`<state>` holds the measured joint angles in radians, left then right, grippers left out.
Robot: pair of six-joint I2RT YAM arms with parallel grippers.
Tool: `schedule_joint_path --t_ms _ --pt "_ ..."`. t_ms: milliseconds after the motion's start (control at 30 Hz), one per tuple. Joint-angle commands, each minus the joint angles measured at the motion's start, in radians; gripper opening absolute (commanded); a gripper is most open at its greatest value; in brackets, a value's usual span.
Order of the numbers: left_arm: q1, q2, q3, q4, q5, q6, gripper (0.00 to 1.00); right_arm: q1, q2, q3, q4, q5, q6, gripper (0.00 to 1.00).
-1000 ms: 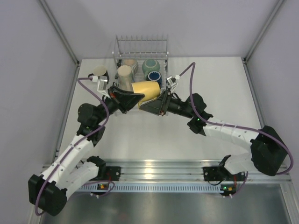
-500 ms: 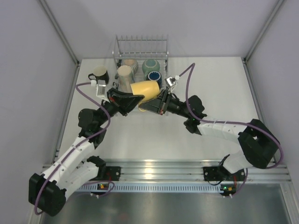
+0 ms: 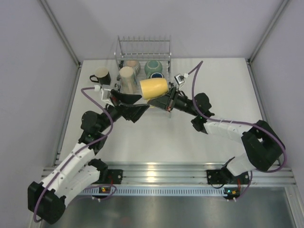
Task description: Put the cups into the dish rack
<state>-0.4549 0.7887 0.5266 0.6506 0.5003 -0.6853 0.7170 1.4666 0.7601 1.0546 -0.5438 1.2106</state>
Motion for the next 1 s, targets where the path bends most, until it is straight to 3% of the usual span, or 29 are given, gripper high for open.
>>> schedule_joint_path --t_ms 0,100,200,333,433,633,733,800,867,967 --pt "-0.004 -0.054 0.056 -0.146 -0.110 0.072 0.98 -0.043 -0.048 0.074 -0.068 -0.018 -0.124 0.00" --pt "-0.004 -0.088 0.062 -0.283 -0.212 0.096 0.98 -0.076 -0.043 0.140 -0.264 -0.019 -0.265 0.00" --pt "-0.002 -0.130 0.082 -0.426 -0.324 0.116 0.98 -0.085 -0.019 0.281 -0.576 0.024 -0.515 0.00" --pt "-0.002 -0.137 0.154 -0.616 -0.448 0.125 0.98 -0.067 0.073 0.470 -0.836 0.119 -0.860 0.00" --pt "0.002 -0.089 0.255 -0.809 -0.566 0.124 0.98 -0.062 0.145 0.553 -0.930 0.156 -1.020 0.00" --pt "0.045 0.007 0.384 -0.973 -0.644 0.102 0.98 -0.031 0.279 0.709 -1.041 0.232 -1.330 0.00" --pt "0.148 0.052 0.421 -1.019 -0.612 0.076 0.98 -0.004 0.314 0.731 -1.042 0.260 -1.434 0.00" --pt "0.224 0.102 0.431 -1.025 -0.478 0.050 0.98 0.005 0.339 0.743 -1.044 0.271 -1.473 0.00" --pt "0.370 0.139 0.432 -1.022 -0.322 0.011 0.98 0.015 0.350 0.749 -1.036 0.263 -1.487 0.00" --pt "0.507 0.208 0.428 -0.996 -0.250 -0.022 0.97 0.038 0.365 0.739 -1.030 0.254 -1.534 0.00"
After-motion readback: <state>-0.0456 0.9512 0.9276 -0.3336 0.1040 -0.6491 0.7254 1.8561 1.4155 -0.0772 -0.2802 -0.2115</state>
